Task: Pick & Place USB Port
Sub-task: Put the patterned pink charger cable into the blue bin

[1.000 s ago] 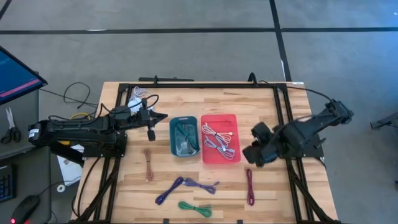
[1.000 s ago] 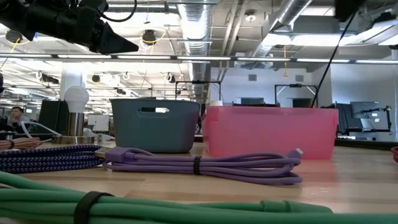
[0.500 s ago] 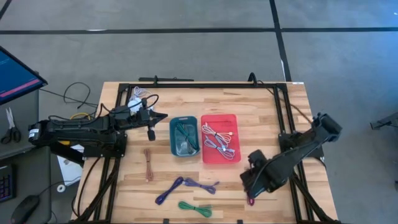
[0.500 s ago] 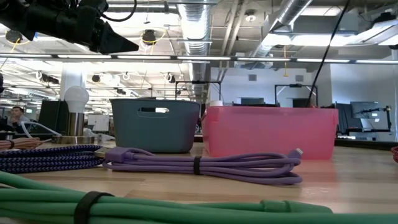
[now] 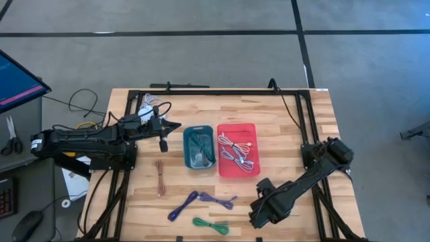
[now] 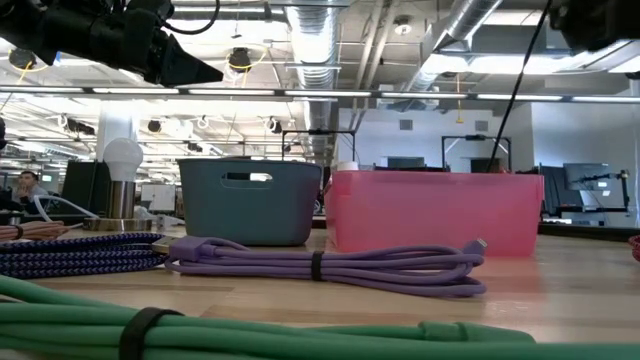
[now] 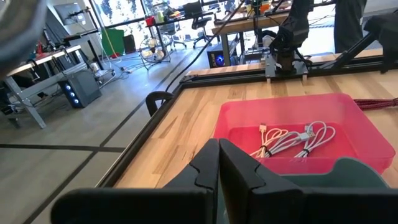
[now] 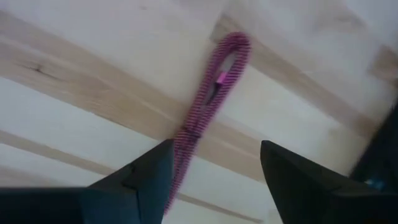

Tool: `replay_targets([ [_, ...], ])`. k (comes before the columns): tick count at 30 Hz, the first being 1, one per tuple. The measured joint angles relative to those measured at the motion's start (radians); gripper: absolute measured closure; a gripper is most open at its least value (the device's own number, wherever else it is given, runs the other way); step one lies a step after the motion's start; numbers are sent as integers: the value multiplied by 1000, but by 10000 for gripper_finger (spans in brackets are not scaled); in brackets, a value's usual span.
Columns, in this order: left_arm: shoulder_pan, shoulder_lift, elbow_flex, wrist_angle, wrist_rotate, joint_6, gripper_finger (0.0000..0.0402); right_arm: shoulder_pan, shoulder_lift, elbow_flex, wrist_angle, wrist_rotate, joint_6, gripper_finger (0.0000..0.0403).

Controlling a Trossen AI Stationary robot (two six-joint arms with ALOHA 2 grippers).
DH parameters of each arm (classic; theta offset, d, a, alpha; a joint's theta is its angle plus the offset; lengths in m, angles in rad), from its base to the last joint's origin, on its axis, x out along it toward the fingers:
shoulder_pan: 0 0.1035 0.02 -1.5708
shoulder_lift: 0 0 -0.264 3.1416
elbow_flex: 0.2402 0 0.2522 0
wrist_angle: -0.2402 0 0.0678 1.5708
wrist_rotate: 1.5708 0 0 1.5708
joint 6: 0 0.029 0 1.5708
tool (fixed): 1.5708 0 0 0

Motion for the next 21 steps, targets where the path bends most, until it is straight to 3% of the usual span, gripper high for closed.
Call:
replay_targets([
  [21, 0, 0, 0, 0, 0, 0, 389, 56, 164, -10, 175, -83, -4, 207],
])
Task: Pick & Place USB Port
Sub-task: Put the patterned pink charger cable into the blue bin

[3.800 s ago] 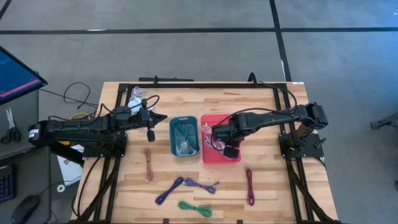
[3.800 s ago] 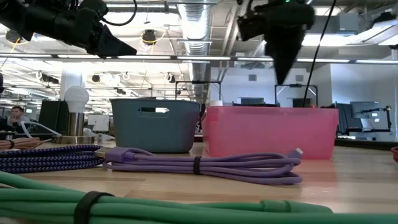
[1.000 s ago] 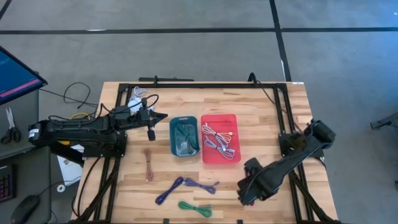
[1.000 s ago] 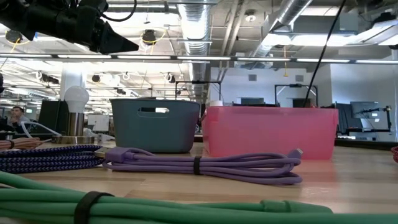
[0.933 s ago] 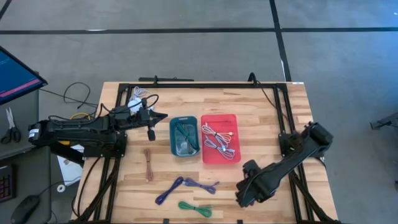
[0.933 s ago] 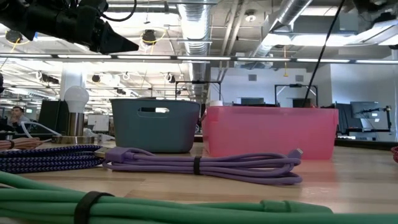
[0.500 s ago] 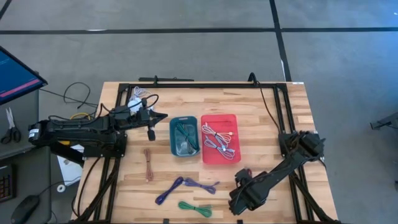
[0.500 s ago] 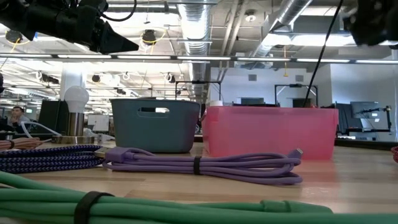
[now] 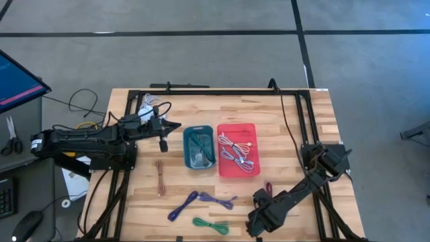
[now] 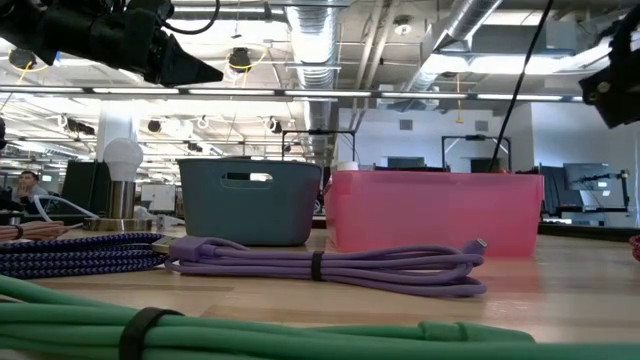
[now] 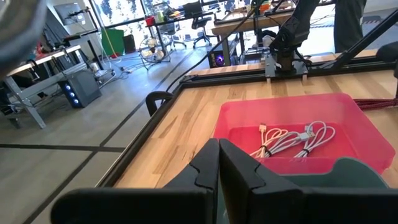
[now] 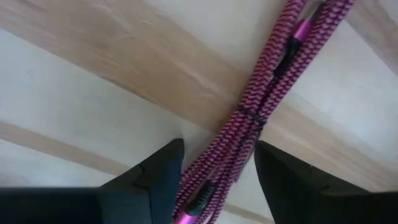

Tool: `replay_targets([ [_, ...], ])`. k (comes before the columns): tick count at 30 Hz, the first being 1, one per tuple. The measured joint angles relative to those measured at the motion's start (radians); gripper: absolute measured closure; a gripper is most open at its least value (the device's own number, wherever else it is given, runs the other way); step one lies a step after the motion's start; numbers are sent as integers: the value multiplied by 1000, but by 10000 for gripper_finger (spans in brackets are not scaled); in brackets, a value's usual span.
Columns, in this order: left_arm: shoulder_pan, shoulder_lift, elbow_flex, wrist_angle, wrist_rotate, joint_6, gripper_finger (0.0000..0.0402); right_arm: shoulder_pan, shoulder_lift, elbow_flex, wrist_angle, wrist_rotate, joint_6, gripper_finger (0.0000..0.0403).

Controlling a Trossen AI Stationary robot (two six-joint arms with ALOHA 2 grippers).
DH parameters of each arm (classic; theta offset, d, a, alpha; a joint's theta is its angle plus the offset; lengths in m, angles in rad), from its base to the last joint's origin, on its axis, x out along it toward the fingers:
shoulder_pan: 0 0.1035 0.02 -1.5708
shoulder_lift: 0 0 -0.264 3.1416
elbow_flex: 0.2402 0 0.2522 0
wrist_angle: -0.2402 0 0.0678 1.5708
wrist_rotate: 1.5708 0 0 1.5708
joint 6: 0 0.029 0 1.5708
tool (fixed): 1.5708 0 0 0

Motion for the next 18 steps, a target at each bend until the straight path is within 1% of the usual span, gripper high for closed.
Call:
replay_targets([
  [3, 0, 0, 0, 0, 0, 0, 389, 2, 4, 0, 14, -8, 1, 233],
  [5, 0, 0, 0, 0, 0, 0, 389, 2, 4, 0, 19, -6, 0, 262],
  [8, 0, 0, 0, 0, 0, 0, 389, 3, -2, 0, 16, 9, -2, 319],
  [11, 0, 0, 0, 0, 0, 0, 389, 2, 0, 0, -1, 5, -49, 378],
  [12, 0, 0, 0, 0, 0, 0, 389, 3, 0, 0, -18, 5, -74, 387],
  [16, 0, 0, 0, 0, 0, 0, 389, -7, 4, 11, -71, 0, -106, 385],
  [17, 0, 0, 0, 0, 0, 0, 389, -11, -2, 18, -105, -6, -119, 389],
  [18, 0, 0, 0, 0, 0, 0, 389, -12, -11, 20, -122, 11, -136, 393],
])
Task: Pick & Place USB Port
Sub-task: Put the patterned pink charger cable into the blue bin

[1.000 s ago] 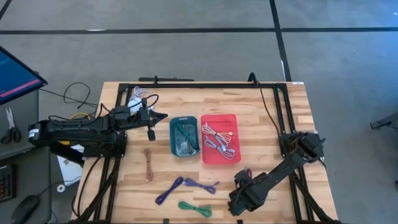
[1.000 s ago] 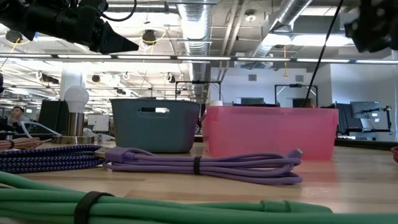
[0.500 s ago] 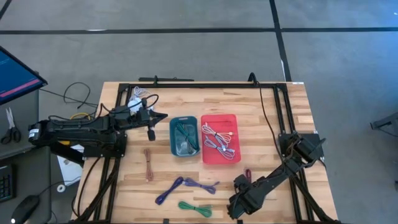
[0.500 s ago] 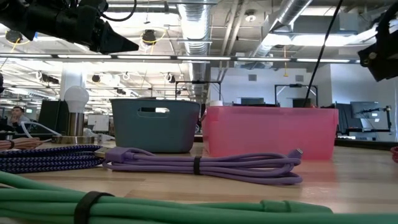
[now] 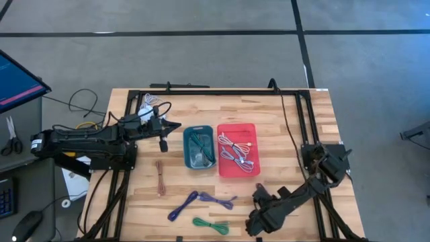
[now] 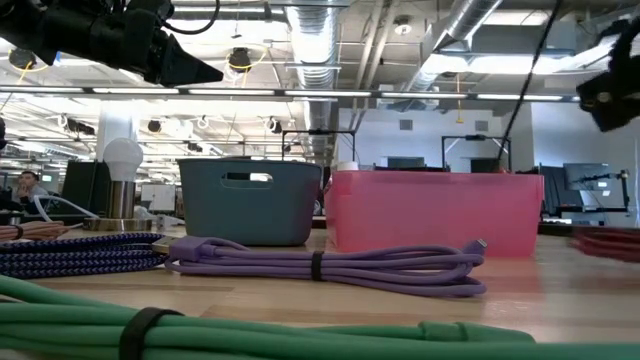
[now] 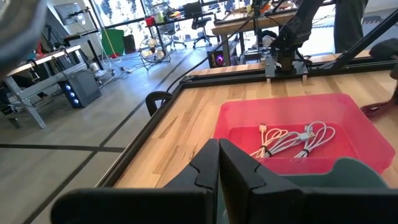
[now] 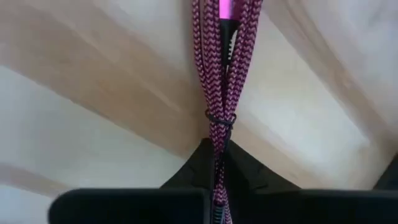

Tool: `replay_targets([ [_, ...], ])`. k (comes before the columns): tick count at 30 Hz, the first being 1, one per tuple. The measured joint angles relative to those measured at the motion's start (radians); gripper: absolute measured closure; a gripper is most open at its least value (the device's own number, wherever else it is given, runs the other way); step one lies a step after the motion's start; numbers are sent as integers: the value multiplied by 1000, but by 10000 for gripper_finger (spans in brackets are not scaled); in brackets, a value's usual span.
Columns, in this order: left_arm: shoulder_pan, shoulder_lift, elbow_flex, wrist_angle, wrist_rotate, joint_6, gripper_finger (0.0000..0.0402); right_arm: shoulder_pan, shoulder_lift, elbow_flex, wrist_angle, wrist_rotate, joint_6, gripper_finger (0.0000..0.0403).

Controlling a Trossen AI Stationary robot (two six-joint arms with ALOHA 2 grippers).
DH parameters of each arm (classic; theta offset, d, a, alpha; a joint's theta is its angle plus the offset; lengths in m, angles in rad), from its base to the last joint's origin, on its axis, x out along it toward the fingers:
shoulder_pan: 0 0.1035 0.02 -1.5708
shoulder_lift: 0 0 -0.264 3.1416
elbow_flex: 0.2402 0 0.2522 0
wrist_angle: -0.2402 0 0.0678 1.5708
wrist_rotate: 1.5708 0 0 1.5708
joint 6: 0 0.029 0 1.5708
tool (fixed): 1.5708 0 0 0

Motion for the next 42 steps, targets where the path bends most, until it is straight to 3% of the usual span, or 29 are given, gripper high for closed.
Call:
replay_targets([
  [4, 0, 0, 0, 0, 0, 0, 389, 4, -79, 1, -85, 52, -14, 395],
  [13, 0, 0, 0, 0, 0, -18, 389, -15, -346, -22, -121, 426, -18, 400],
  [24, 0, 1, 0, 0, 0, -18, 389, -265, -445, -22, -82, 620, -483, 402],
  [32, 0, 1, 0, 0, 0, -18, 389, -454, -481, -22, 245, 618, -920, 402],
  [42, 0, 1, 0, 0, 0, -18, 389, -648, -412, -22, 523, 432, -1209, 403],
])
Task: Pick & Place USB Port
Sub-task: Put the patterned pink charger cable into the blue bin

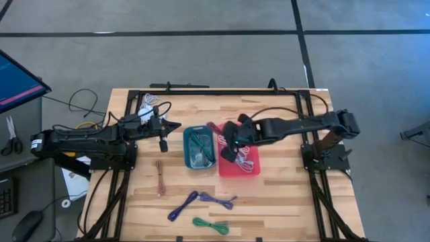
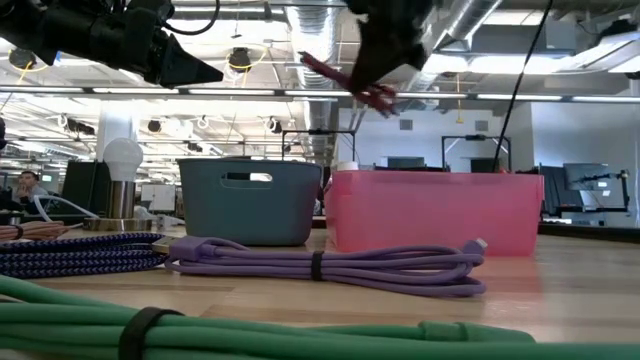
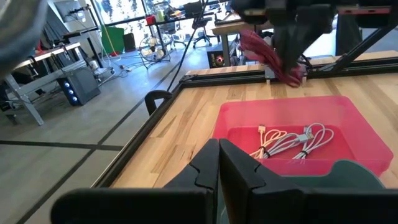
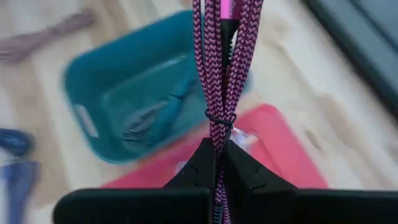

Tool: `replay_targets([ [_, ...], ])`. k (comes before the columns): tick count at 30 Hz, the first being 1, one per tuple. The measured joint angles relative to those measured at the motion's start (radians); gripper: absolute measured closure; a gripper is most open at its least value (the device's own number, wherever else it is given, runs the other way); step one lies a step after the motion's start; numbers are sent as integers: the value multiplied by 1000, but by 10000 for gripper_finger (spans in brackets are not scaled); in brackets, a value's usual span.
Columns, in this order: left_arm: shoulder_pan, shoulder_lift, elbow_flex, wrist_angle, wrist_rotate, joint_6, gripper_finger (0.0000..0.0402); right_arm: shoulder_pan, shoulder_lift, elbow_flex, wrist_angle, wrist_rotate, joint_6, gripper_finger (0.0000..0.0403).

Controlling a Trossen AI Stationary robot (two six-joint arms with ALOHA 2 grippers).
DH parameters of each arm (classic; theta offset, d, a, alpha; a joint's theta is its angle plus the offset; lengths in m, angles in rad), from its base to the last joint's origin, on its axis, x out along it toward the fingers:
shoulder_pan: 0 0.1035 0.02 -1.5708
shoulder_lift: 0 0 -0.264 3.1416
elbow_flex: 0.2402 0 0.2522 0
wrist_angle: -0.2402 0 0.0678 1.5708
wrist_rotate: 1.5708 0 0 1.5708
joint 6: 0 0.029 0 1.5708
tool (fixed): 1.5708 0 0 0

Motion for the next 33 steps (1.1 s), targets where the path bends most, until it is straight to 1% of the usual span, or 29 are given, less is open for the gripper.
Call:
replay_targets([
  [4, 0, 0, 0, 0, 0, 0, 389, -52, 65, 0, 110, -122, -64, 403],
  [8, 0, 0, 0, 0, 0, 0, 389, -93, 134, 1, 204, -230, -84, 403],
  [13, 0, 0, 0, 0, 0, 0, 389, -119, 218, 0, 311, -360, -84, 403],
  [16, 0, 0, 0, 0, 0, 0, 389, -130, 258, 2, 401, -439, -57, 403],
  [18, 0, 0, 0, 0, 0, 0, 389, -136, 278, 1, 430, -478, -33, 403],
  [23, 0, 0, 0, 0, 0, 0, 389, -148, 303, 10, 451, -542, 31, 403],
  [30, 0, 0, 0, 0, 0, 0, 389, -148, 303, 12, 451, -547, 62, 402],
  [33, 0, 0, 0, 0, 0, 0, 389, -152, 303, 12, 423, -547, 68, 401],
])
